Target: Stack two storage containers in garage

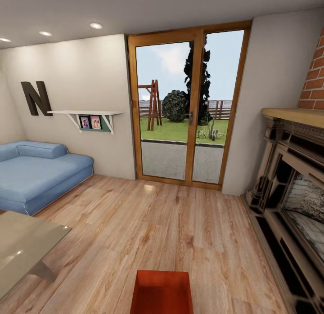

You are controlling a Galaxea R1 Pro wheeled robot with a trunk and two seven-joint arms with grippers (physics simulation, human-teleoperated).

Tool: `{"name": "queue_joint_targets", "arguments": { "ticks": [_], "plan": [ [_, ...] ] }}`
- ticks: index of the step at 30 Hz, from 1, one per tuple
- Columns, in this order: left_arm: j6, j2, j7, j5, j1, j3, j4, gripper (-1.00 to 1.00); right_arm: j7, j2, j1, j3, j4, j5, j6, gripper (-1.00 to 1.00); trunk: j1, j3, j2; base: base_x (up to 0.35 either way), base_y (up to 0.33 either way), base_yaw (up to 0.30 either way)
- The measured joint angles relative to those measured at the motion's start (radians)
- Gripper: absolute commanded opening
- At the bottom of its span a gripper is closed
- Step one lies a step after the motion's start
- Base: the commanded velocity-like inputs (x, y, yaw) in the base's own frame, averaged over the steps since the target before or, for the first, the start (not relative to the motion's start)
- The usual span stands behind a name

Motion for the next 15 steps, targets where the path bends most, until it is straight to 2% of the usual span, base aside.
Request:
{"name": "queue_joint_targets", "arguments": {
  "ticks": [15],
  "plan": [
    [0.0, 0.002, 0.004, 0.0, 0.0, 0.0, 0.0, 1.0, 0.004, -0.001, 0.0, -0.005, 0.0, -0.005, 0.009, 1.0, 0.0, -0.011, 0.0, 0.0, 0.0, 0.0]
  ]
}}
